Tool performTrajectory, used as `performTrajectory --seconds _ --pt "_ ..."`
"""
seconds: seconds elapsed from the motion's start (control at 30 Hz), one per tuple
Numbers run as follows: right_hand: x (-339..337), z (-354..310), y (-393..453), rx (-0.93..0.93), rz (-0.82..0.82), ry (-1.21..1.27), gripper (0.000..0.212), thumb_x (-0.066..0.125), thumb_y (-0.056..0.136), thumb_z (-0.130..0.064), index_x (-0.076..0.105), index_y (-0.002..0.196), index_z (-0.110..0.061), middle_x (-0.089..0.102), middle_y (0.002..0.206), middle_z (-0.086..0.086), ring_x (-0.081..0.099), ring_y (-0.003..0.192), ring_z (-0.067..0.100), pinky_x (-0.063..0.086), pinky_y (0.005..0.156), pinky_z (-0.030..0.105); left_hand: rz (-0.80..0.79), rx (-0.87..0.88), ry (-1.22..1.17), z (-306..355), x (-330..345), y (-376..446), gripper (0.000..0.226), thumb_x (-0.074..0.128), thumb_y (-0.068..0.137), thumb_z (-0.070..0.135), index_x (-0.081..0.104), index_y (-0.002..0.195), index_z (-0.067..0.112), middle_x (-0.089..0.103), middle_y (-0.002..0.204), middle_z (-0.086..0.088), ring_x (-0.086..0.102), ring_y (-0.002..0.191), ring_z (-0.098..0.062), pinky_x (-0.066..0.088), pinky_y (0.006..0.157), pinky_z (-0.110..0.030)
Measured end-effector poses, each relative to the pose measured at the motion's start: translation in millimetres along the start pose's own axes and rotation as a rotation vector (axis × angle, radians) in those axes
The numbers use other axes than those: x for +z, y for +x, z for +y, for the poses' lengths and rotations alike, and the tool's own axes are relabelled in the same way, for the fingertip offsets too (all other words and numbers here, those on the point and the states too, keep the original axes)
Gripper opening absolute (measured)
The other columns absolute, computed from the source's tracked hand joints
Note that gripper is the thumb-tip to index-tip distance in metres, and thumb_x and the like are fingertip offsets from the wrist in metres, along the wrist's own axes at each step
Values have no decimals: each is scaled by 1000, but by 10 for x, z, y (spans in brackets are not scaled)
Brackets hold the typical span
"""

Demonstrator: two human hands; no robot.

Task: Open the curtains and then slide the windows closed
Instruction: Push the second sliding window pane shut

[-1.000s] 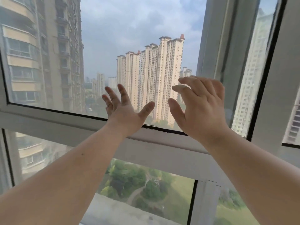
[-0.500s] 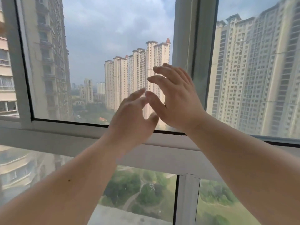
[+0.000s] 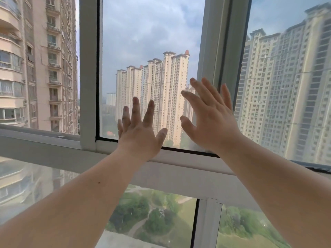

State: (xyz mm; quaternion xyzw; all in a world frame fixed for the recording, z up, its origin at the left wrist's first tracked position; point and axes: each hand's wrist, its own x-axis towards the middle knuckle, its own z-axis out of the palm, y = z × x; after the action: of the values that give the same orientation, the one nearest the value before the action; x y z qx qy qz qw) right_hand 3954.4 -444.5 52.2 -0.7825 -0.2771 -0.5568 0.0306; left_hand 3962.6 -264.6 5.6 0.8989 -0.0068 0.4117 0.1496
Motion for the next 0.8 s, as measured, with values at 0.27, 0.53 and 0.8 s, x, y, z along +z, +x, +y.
performTrajectory --seconds 0.27,0.53,0.8 --pt "-40 206 -102 77 -41 -92 58 51 85 -41 38 139 -23 21 155 4 4 144 23 -5 112 56 349 -279 -292 -148 -276 347 77 53 79 50 13 139 25 2 152 -5 6 136 -33 12 106 -52" --pt "47 171 -142 57 -6 -107 56 50 85 -42 42 136 -21 23 154 7 5 144 26 -7 111 57 116 -416 -552 20 -32 401 96 39 71 75 8 141 16 30 142 -13 37 122 -35 35 95 -47" --pt "89 437 -350 157 113 -199 50 48 86 -40 47 130 -15 26 152 15 8 143 35 -3 108 65 121 -190 -642 345 115 257 52 41 86 53 22 121 21 43 105 -3 46 81 -24 35 70 -34"
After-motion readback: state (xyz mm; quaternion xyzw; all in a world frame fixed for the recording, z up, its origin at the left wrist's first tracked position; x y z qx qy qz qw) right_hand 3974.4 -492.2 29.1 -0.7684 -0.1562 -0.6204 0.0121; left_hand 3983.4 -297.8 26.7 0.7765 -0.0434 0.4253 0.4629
